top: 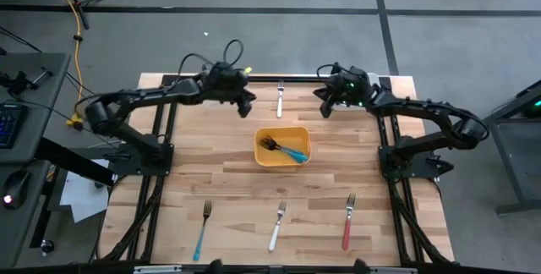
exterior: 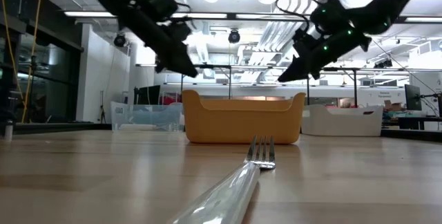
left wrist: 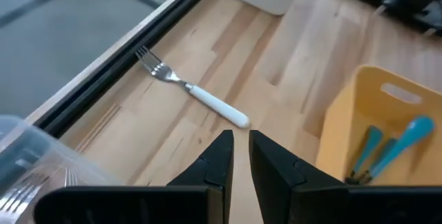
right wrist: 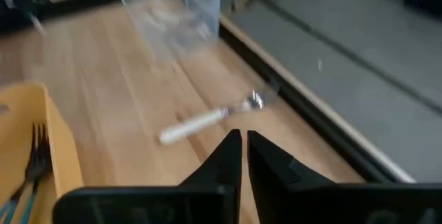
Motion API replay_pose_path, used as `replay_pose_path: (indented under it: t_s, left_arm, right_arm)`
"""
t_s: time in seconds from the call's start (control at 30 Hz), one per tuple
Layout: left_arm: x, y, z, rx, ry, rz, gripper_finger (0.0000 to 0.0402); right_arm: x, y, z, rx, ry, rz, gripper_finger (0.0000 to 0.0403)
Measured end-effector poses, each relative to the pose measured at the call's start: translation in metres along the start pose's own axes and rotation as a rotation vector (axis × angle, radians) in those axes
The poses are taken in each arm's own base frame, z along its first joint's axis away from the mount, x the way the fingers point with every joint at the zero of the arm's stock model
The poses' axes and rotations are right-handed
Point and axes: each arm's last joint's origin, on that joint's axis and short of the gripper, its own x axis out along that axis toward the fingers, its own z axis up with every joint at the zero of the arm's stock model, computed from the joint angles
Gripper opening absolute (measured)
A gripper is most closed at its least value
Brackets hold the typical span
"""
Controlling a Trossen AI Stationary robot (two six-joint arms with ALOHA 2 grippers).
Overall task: Sort silverware by color (type)
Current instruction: Put the white fork into the transparent bin
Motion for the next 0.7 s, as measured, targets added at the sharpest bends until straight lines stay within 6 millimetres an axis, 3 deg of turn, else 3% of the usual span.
replay_pose_path:
  t_s: [0.17,0.3,0.43,0.7]
  left_arm:
    - [0.036,0.005,0.024,-0.014,0.078,0.008,0.0056]
    - [0.064,0.008,0.041,-0.045,0.171,0.014,0.0086]
    - [0.088,0.007,0.049,-0.095,0.272,0.021,0.0121]
    - [0.134,0.002,0.058,-0.163,0.305,0.06,0.0169]
  right_arm:
    - [-0.001,0.008,-0.005,-0.035,-0.172,0.017,0.0005]
    - [-0.003,0.012,-0.003,-0.043,-0.199,0.029,0.0001]
    - [-0.008,0.012,-0.001,-0.018,-0.198,0.03,0.0001]
    - [-0.015,0.011,-0.001,-0.049,-0.172,0.01,0.0]
